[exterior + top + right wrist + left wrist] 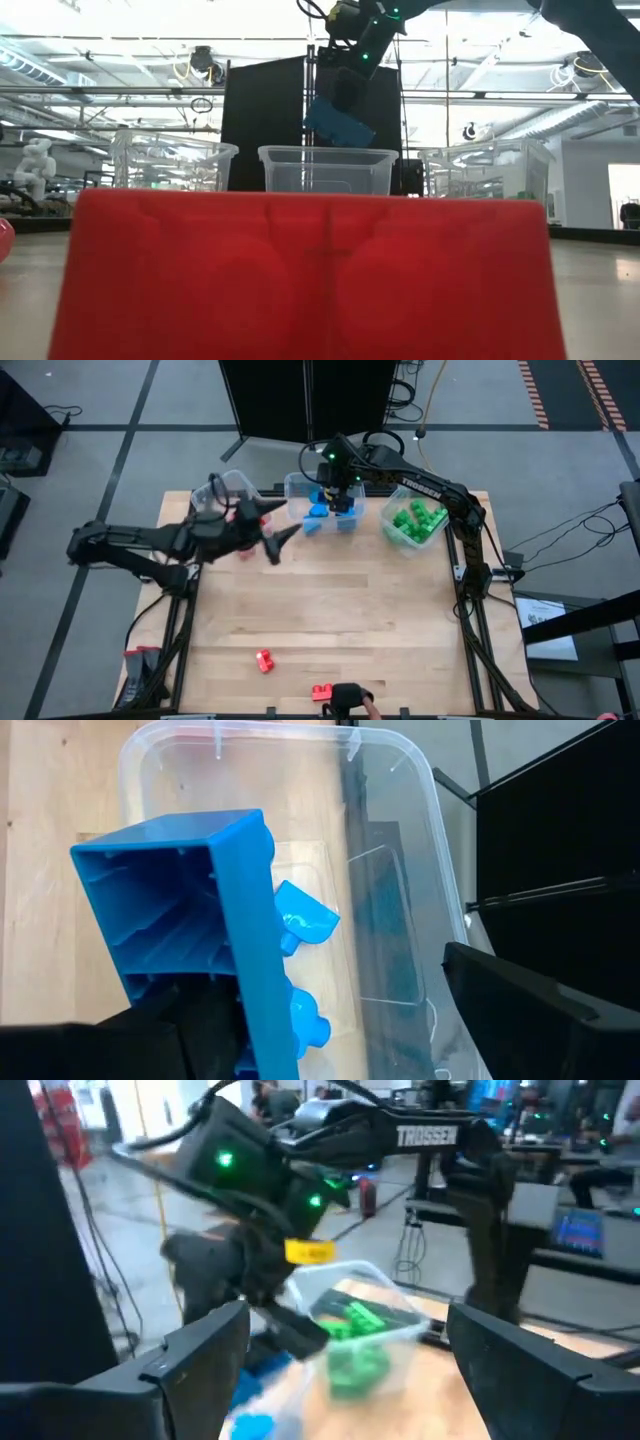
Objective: Sort blocks
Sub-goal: Put the blue game piece into the middle transparent bin
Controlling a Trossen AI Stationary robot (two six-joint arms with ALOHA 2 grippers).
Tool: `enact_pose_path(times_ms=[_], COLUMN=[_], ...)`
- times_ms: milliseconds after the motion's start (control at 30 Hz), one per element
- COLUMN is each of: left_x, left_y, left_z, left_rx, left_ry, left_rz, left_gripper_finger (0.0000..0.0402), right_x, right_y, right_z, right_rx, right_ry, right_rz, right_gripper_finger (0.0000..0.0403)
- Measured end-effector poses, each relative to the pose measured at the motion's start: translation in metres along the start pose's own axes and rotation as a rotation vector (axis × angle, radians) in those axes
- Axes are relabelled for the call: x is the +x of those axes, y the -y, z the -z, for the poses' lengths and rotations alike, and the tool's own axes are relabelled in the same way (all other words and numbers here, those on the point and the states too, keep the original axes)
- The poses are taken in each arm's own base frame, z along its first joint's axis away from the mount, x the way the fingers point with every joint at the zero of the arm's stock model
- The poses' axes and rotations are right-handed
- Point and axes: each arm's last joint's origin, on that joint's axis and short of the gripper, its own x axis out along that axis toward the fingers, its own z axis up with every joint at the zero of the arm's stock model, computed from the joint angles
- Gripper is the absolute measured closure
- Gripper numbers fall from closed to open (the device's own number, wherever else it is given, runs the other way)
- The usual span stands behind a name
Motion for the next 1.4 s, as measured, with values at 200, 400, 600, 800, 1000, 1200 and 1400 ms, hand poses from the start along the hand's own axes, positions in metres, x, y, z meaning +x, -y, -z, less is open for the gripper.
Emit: enact_pose_path(times_ms=[200, 400, 600, 800, 1000, 1200, 1400], left_x=[0.045, 0.08, 0.094, 0.099, 0.107, 0.122, 0.132], left_y=[-0.035, -0.048, -0.054, -0.072, -0.087, -0.103, -0.121], left_z=[0.02, 0.048, 0.06, 0.054, 0.057, 0.077, 0.094], left_rx=[0.034, 0.061, 0.184, 0.224, 0.218, 0.213, 0.171], left_ry=[-0.09, -0.197, -0.237, -0.174, -0.158, -0.243, -0.312], left_rz=[-0.078, 0.017, -0.007, -0.063, -0.003, -0.084, -0.188], left_gripper_finger=[0.0066, 0.0066, 0.0066, 0.0066, 0.0066, 0.0066, 0.0066], right_x=[0.0, 0.0, -0.001, -0.001, -0.002, -0.002, -0.002], right_y=[0.004, 0.005, 0.009, 0.009, 0.01, 0.008, 0.007], right_z=[0.0, -0.005, -0.009, -0.01, -0.012, -0.013, -0.013], right_rx=[-0.008, -0.015, -0.01, -0.012, -0.009, -0.008, -0.008], right_ry=[0.016, 0.075, 0.127, 0.139, 0.161, 0.162, 0.16], right_rz=[0.012, 0.022, 0.033, 0.018, 0.031, 0.028, 0.035], right_gripper_finger=[0.0089, 0.0089, 0.0089, 0.0089, 0.0089, 0.0089, 0.0089])
